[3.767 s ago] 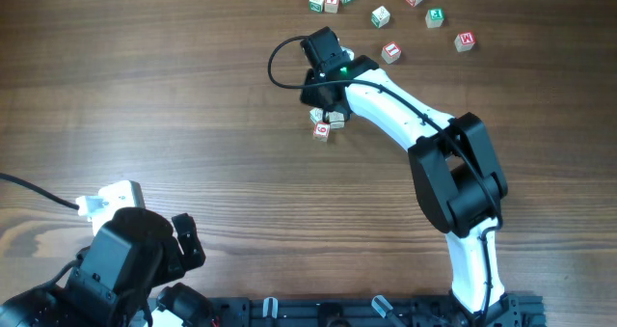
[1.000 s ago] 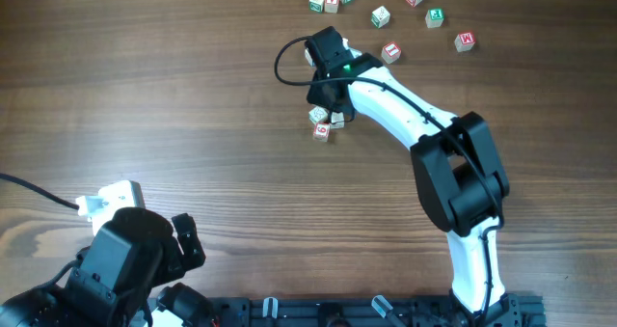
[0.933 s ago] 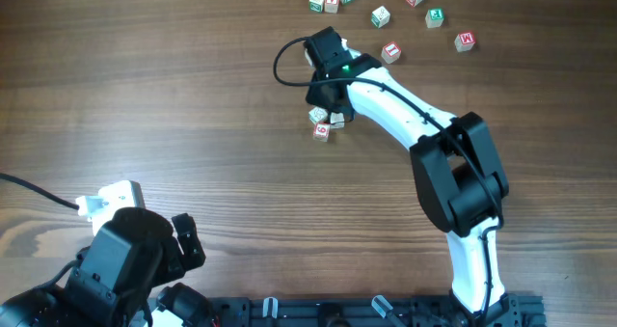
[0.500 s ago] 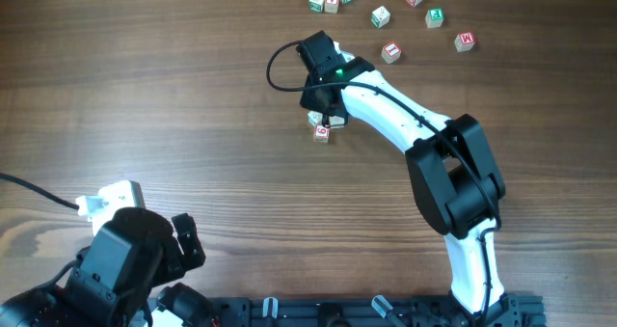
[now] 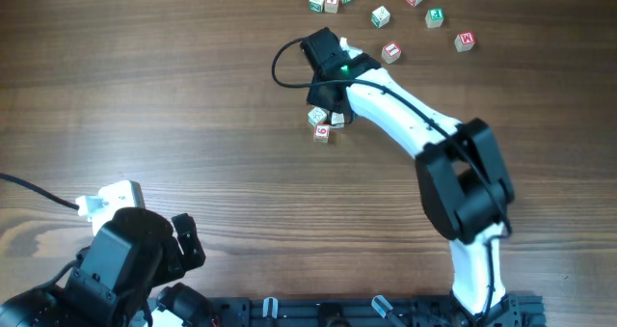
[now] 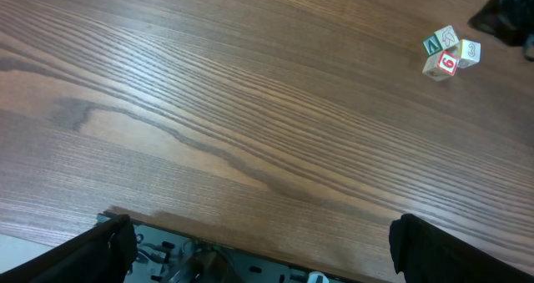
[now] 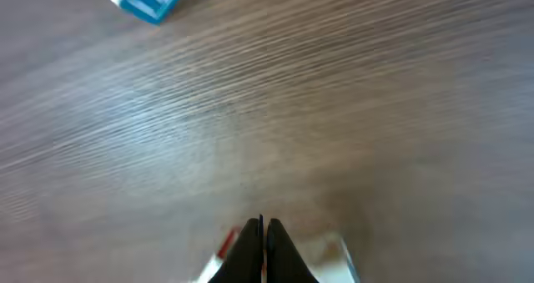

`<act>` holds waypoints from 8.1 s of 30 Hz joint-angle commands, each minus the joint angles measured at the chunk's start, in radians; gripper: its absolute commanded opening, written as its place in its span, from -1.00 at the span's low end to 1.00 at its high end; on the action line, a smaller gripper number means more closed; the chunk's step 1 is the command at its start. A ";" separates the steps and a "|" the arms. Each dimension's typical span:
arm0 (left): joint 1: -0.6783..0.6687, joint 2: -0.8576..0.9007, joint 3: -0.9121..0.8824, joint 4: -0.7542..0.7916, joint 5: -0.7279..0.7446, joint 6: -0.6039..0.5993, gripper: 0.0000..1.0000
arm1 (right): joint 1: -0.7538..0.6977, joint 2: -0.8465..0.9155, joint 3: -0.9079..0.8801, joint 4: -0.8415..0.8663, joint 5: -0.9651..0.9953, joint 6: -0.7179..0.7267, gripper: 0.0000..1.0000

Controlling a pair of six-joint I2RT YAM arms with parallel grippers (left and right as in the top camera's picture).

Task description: Form a circle

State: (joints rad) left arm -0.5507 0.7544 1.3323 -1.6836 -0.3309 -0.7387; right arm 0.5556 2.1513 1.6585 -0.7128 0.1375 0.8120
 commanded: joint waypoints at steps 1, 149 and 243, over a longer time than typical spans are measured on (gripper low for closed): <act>0.005 -0.002 -0.002 0.000 0.001 -0.013 1.00 | 0.015 -0.121 0.017 -0.044 0.034 0.056 -0.91; 0.005 -0.002 -0.002 0.000 0.001 -0.013 1.00 | -0.058 -0.014 -0.143 -0.070 0.087 0.315 -0.91; 0.005 -0.002 -0.002 0.000 0.001 -0.013 1.00 | -0.051 -0.014 -0.146 -0.011 -0.061 0.236 -0.91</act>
State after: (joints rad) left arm -0.5507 0.7544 1.3323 -1.6836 -0.3309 -0.7391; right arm 0.4995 2.1231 1.5242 -0.7265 0.0856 1.0351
